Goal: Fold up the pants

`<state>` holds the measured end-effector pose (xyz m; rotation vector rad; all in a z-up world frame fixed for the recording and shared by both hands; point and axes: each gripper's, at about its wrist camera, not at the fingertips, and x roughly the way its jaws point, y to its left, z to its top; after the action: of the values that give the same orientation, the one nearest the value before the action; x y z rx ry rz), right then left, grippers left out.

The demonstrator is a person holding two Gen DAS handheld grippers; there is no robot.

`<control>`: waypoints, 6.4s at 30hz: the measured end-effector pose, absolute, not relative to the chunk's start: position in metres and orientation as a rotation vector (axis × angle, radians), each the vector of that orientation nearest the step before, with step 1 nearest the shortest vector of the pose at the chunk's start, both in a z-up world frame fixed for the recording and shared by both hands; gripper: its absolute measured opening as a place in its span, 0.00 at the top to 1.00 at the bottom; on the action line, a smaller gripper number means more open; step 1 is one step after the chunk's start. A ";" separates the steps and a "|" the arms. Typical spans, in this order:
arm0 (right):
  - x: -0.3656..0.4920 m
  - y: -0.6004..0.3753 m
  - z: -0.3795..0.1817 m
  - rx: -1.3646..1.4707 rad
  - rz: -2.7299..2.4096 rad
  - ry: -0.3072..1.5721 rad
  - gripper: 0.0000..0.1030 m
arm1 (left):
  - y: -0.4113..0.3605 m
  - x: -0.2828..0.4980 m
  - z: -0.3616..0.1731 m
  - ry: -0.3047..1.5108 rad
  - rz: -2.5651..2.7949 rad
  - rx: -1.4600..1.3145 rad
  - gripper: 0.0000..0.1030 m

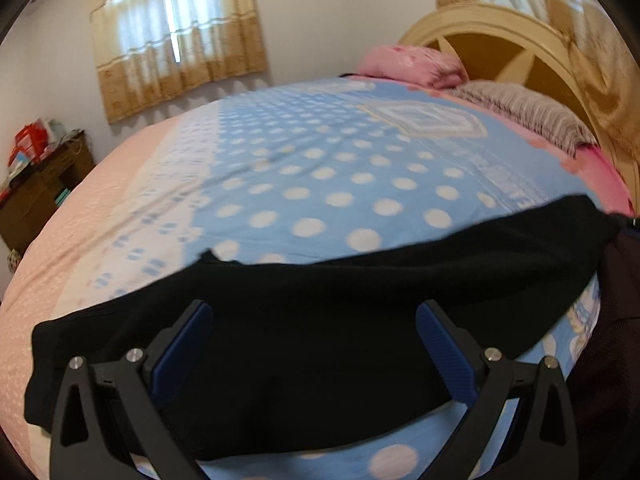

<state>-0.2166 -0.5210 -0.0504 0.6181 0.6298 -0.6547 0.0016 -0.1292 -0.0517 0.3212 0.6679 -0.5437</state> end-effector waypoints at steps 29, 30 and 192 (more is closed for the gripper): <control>-0.219 -0.568 -0.065 0.535 -0.634 0.694 0.87 | -0.148 0.013 -0.096 0.809 -0.424 0.306 0.00; -0.223 -0.570 -0.065 0.570 -0.637 0.680 0.79 | -0.148 0.013 -0.096 0.806 -0.425 0.311 0.00; -0.202 -0.470 -0.007 0.670 -0.749 0.451 0.31 | -0.025 0.048 -0.044 0.735 -0.300 0.185 0.06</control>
<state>-0.2018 -0.4696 -0.0071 0.6701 0.4510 -0.7490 0.0485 -0.0247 -0.0439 0.1847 0.7350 -0.3000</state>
